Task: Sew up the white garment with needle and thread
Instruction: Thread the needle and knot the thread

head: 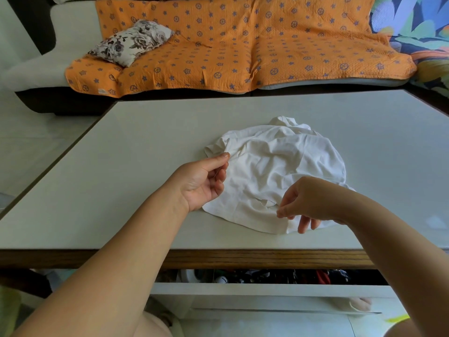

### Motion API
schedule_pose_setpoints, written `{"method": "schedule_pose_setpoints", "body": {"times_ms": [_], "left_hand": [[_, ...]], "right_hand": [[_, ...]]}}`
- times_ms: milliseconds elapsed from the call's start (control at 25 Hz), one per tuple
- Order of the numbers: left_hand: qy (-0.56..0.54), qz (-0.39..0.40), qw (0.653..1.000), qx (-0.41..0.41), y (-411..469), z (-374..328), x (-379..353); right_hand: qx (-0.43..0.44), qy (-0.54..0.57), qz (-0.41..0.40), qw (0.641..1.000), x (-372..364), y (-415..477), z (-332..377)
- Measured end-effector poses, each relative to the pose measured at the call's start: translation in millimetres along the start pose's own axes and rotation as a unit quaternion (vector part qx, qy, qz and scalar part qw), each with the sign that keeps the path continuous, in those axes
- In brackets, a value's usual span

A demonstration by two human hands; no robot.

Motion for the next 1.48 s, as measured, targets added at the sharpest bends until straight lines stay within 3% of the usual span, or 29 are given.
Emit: {"method": "schedule_pose_setpoints", "body": {"times_ms": [1360, 1480], "left_hand": [[-0.019, -0.018, 1.000, -0.011, -1.6, -6.9, 7.9], [0.000, -0.015, 1.000, -0.013, -2.9, -8.6, 8.5]], "right_hand": [[-0.058, -0.115, 0.028, 0.991, 24.3, -6.3, -22.9], [-0.047, -0.066, -0.042, 0.996, 48.9, -8.4, -26.2]]}}
Point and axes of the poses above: each hand's wrist, its own y-axis towards the middle knuckle, its own x-axis out of the back of the hand, z = x × y, the point moved 7 cm from there along y, towards the middle knuckle, and after that the axes turned 3 degrees about x, right-handed, at the moved point
